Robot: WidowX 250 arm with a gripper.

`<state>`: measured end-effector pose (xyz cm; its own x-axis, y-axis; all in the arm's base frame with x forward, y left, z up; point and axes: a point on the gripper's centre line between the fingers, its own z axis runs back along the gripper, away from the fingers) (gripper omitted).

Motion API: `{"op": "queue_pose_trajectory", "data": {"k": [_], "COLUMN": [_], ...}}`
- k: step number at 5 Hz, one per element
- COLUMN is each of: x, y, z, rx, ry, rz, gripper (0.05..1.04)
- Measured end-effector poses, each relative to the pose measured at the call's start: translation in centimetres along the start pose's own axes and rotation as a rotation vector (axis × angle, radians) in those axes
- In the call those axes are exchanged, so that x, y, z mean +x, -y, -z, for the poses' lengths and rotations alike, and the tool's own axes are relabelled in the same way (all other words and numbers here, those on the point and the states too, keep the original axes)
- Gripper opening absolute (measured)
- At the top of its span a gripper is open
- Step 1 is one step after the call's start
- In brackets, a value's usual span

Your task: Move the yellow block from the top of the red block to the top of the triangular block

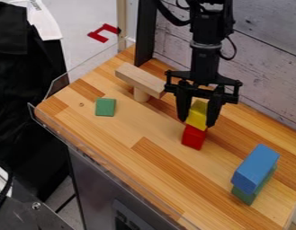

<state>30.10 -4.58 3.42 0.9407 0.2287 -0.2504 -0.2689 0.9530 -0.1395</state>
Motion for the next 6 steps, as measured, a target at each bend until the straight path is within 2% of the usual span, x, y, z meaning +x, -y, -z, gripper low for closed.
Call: {"op": "queue_pose_trajectory", "data": {"k": [1,2,3,4,5,6], "x": [0.0,-0.8,-1.4,-1.1,-0.3,0.6], "y": [-0.1,-0.2,-1.3,-2.6,-5.5,-7.6], "z": [0.0,-1.7,-6.1,-9.2,-10.5,-9.3], "rx": [0.0,-0.002,0.005,0.005,-0.009,-0.003], "ry": [-0.001,0.047,0.14,0.191,0.21,0.181], "rz": [-0.026,-0.101,-0.167,-0.195,-0.263,-0.393], "gripper": [0.566,0.565,0.566,0.565,0.566,0.565]}}
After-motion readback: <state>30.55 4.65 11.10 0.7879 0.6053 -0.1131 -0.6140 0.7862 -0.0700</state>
